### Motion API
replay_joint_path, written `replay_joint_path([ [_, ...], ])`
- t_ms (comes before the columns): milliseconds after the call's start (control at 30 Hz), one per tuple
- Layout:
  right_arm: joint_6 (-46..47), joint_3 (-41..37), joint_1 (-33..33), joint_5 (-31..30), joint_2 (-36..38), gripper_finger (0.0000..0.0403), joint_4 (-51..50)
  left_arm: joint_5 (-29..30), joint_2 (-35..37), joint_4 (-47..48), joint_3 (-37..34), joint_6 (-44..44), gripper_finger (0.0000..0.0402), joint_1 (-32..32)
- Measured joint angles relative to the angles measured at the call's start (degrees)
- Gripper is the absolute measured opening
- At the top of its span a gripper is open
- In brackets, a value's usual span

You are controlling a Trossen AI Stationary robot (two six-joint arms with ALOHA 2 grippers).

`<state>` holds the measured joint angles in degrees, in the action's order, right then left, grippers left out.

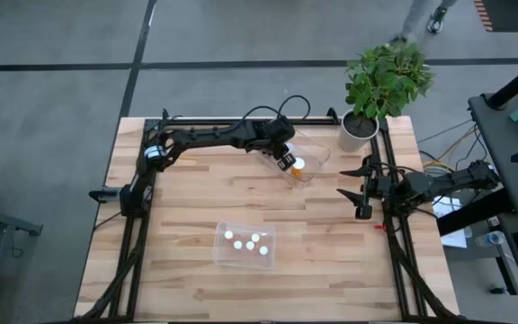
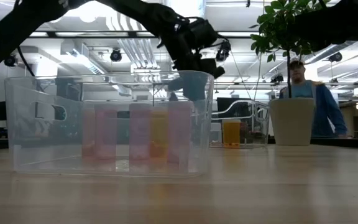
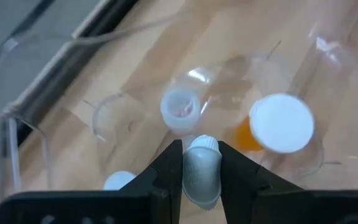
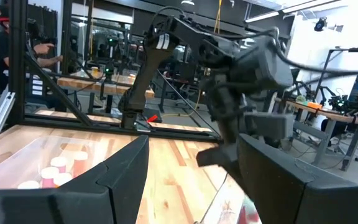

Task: Pick and place medicine bottles into bin by pill shape (circle, oval)
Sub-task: Put the blue capsule bottle into the top transparent bin

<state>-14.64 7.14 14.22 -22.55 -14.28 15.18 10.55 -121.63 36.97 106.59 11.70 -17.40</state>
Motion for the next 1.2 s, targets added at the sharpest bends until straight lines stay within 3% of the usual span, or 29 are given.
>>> replay_joint_path([
  [533, 0.01, 0.0, -0.01, -0.02, 0.0, 0.0233, -0.11, -2.05, -2.22, -0.38, -1.08, 2.81, 0.0061, -0.51],
  [933, -0.34, 0.0, -0.02, -0.02, 0.0, 0.0233, -0.09, -3.24, -2.2, -0.4, -1.43, 3.22, 0.0135, -0.62],
  [1200, -0.08, 0.0, -0.01, -0.02, 0.0, 0.0233, -0.09, -3.24, -2.2, -0.47, -1.62, 4.45, 0.0141, -0.75],
])
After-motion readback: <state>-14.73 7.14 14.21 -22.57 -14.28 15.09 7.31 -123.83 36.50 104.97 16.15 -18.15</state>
